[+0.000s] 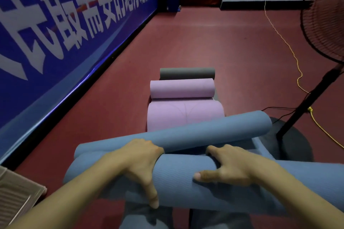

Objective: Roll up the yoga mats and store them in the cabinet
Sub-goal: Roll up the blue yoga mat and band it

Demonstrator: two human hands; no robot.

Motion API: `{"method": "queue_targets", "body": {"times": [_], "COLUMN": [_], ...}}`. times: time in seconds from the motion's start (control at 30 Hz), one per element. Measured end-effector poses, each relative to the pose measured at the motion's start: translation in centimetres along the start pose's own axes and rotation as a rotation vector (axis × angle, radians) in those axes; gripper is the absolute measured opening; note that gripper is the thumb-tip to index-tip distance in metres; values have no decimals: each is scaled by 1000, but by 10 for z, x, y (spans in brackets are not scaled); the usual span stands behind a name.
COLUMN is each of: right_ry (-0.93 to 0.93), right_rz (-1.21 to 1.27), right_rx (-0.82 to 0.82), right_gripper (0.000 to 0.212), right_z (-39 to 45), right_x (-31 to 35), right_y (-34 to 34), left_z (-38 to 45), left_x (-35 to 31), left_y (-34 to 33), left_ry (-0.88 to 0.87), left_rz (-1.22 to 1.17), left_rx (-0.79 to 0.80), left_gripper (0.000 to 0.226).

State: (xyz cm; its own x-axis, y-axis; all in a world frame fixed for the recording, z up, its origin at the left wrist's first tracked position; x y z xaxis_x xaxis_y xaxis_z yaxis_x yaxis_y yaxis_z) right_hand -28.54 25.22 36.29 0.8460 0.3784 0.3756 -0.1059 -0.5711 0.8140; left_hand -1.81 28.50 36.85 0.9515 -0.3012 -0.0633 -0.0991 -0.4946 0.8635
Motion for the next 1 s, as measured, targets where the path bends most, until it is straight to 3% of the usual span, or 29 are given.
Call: {"method": "queue_targets", "body": {"times": [0.13, 0.2, 0.33, 0.4, 0.5, 0.57, 0.8, 1.0], "right_ry": [-71, -86, -38, -15, 31, 25, 5, -36], "right_rz": [105, 97, -142, -207, -231, -192, -93, -47], "right_rx": [129, 113, -193, -326, -452, -477, -406, -335], "right_gripper": [79, 81, 78, 80, 68, 58, 60, 66], "right_z": [4, 7, 10, 14, 18, 21, 41, 55], "right_x": [-6, -6, 3, 9, 18, 18, 13, 8], "right_y": [-2, -3, -10, -19, -31, -33, -10, 2], "left_z": [10, 17, 31, 36, 42, 40, 32, 28], "left_x": [-3, 2, 18, 25, 38, 44, 60, 58], "left_y": [3, 5, 13, 18, 24, 27, 11, 4], "left_ry": [-13, -12, -24, 0, 28, 23, -60, -70], "left_rz": [-92, -174, -360, -411, -128, -90, -532, -533], "left_rx": [136, 196, 329, 412, 434, 405, 120, -37], "left_gripper": [84, 82, 79, 95, 130, 139, 77, 69]}}
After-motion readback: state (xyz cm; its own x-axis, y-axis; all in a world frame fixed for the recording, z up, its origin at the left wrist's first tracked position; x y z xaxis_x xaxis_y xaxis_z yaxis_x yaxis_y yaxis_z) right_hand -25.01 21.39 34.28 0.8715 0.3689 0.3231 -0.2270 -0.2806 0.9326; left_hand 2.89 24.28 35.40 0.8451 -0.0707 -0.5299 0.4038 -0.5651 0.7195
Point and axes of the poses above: each hand's wrist, its own z-axis towards the middle knuckle, its own y-axis out of the back of the hand, x = y × z, the point moved 1 cm from there along z, towards the middle knuckle, and after that the axes turned 1 degree about z, right-handed, at the moved point
